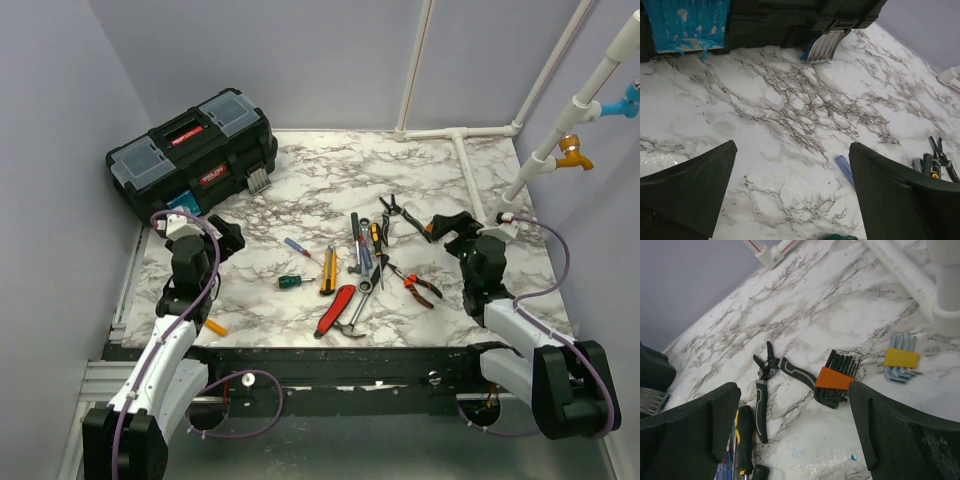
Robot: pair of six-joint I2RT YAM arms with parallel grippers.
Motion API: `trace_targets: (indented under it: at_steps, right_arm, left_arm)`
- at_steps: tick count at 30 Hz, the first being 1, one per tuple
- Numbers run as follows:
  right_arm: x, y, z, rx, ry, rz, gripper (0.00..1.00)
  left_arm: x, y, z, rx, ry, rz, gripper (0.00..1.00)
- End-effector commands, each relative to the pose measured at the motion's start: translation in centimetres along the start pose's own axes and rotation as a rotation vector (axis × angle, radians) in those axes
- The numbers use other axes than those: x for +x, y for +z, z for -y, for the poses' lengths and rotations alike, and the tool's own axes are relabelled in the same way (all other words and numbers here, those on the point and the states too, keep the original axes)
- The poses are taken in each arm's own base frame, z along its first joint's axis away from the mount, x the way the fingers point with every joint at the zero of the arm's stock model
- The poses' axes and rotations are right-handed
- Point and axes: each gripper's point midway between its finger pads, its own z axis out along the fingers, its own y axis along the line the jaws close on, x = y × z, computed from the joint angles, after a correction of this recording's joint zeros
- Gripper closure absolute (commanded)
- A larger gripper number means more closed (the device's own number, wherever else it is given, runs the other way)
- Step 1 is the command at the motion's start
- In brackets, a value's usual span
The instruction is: Pack the tool kit
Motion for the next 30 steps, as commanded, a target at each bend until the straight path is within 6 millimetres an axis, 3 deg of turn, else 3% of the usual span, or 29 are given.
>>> trace_targets:
  at_steps: [1, 7, 15, 21, 23, 26, 30]
  right_arm:
    - [0.8, -0.6, 0.7, 0.005, 0.066, 0.016, 0.00]
    - [1.0, -0.9, 0.5, -0.023, 0.089, 0.022, 0.00]
    - [2.1, -0.9, -0.1, -0.058, 0.120, -0.018, 0.00]
    - [2.3, -0.6, -0.2, -0.054, 0.123, -0.036, 0.00]
    - [2.3, -0.6, -0.2, -0.053, 0.122, -0.038, 0.00]
    - [2.3, -0.7, -0.1, -0.049, 0.122, -0.034, 0.00]
    - [2.1, -0.7, -0.1, -0.048, 0.123, -0.030, 0.00]
  left_arm:
    - [-1.6, -1.1, 0.2, 0.012, -0.014, 0.066, 0.02]
    - [-6.5, -0.6, 2.6, 0.023, 0.043, 0.121, 0.01]
    - [-14.8, 6.1, 3.5, -0.045, 0.027, -0.009, 0.02]
    - [-20.8, 9.5, 5.4, -0.056, 0.031, 0.023, 0.05]
    - [-22.3, 11.1, 5.6, -0.066, 0.042, 0.022, 0.16]
    - [-23.4, 13.6, 5.3, -0.093, 0.047, -0.020, 0.56]
    - [-25.2, 16.7, 4.6, -0.118, 0.083, -0.040, 0.98]
